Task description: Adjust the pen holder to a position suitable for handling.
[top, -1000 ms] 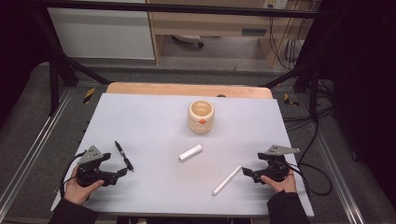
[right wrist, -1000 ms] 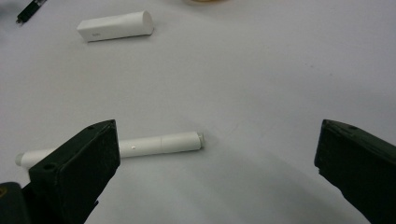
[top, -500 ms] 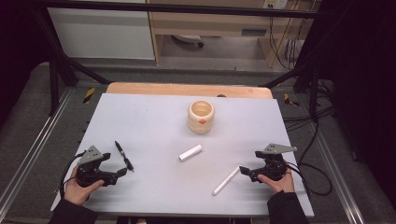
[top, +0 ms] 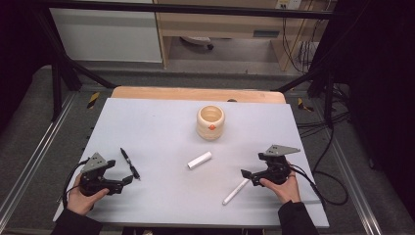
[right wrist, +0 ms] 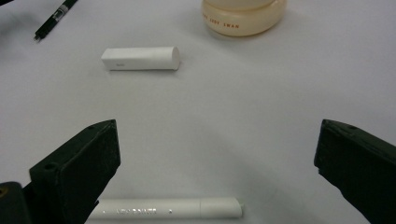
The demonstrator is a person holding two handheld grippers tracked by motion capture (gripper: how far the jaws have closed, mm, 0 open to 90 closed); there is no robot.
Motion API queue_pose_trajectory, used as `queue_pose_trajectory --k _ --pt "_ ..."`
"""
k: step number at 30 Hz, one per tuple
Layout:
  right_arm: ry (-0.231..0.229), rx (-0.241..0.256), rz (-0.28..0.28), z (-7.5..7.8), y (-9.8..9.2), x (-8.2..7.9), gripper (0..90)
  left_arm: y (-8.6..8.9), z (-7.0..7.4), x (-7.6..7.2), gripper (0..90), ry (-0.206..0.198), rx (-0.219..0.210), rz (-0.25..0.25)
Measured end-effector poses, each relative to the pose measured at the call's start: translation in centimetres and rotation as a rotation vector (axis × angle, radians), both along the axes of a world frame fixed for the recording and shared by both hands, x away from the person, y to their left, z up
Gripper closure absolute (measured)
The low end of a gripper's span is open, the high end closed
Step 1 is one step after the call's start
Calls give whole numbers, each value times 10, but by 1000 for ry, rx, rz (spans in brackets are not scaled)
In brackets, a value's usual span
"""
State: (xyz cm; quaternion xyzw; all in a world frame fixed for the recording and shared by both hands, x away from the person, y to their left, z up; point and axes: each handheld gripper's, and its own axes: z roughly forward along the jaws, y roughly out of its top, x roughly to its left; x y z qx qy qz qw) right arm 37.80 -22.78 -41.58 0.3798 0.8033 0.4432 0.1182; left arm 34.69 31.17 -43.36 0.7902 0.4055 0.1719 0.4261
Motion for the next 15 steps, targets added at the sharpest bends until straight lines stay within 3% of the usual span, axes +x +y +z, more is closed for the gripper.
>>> queue_pose_trajectory --k 15 --pt "-40 -22 49 23 45 22 14 1 -1 1 56 8 10 3"
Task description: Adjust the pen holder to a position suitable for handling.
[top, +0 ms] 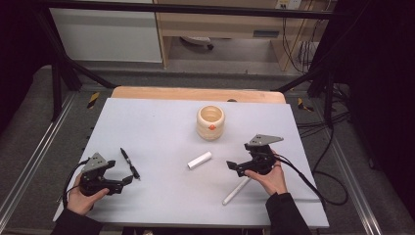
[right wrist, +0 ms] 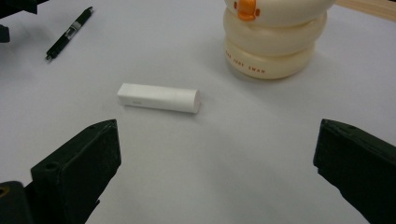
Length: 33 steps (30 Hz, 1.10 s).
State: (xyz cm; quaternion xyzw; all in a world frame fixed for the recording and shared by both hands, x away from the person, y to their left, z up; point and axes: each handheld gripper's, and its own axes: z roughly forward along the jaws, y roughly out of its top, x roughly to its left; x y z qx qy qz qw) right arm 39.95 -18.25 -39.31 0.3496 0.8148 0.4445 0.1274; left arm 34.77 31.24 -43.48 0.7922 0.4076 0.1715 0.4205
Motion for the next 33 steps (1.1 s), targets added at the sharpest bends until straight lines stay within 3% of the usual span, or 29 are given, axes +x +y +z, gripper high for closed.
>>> queue_pose_trajectory --k 10,33 --pt "-22 -10 15 14 28 19 22 0 0 0 56 2 -1 1" --pt "-49 -31 18 29 76 67 63 0 -1 1 59 3 5 0"
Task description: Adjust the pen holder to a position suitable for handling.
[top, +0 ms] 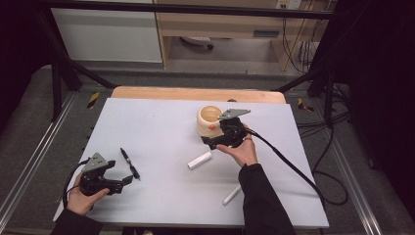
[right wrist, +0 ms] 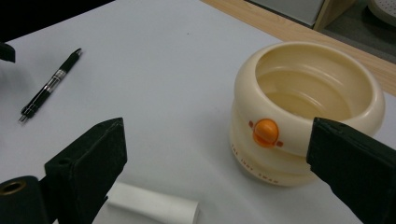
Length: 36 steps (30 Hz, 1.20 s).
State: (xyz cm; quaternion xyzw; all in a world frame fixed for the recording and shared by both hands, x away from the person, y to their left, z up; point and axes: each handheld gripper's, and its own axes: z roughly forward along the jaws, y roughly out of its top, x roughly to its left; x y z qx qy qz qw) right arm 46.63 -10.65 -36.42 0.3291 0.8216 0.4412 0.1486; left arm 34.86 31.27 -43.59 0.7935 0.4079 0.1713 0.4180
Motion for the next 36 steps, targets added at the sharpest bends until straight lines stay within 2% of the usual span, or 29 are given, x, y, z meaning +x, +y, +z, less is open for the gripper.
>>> queue_pose_trajectory --k 12,16,19,23,30,34,36 --pt "-14 -55 7 0 17 23 147 0 0 0 62 0 -2 -2" --pt "-19 -60 2 -1 19 28 171 0 -1 1 63 1 -7 1" --pt "-17 -66 6 -2 21 34 222 0 0 1 64 1 -7 0" --pt "-34 -100 21 -5 23 39 286 0 -1 1 65 2 -7 0" --pt "-43 -137 32 -12 25 50 453 0 0 1 66 1 -9 0" --pt "-48 -138 50 -14 27 53 493 1 -1 1 67 3 -8 -1" --pt "-53 -155 66 -15 29 56 535 1 -1 1 68 2 -8 0"
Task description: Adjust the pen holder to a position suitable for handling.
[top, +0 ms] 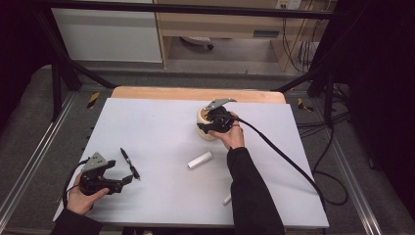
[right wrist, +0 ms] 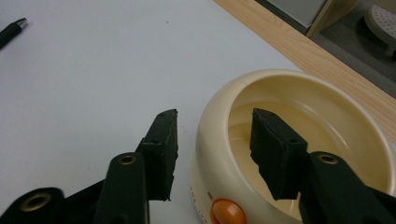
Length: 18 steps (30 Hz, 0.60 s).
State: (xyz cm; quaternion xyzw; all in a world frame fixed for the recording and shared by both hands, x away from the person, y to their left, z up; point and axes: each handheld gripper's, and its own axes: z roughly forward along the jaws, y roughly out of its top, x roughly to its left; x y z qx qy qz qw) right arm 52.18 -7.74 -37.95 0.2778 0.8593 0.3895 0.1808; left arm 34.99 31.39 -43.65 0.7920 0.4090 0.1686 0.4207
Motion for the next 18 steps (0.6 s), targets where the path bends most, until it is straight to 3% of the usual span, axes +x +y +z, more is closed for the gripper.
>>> queue_pose_trajectory --k 8,18 --pt "10 -47 23 -6 4 4 611 0 0 0 68 0 -1 -2" --pt "-11 -81 55 -6 3 4 713 0 0 0 69 0 -1 -2"
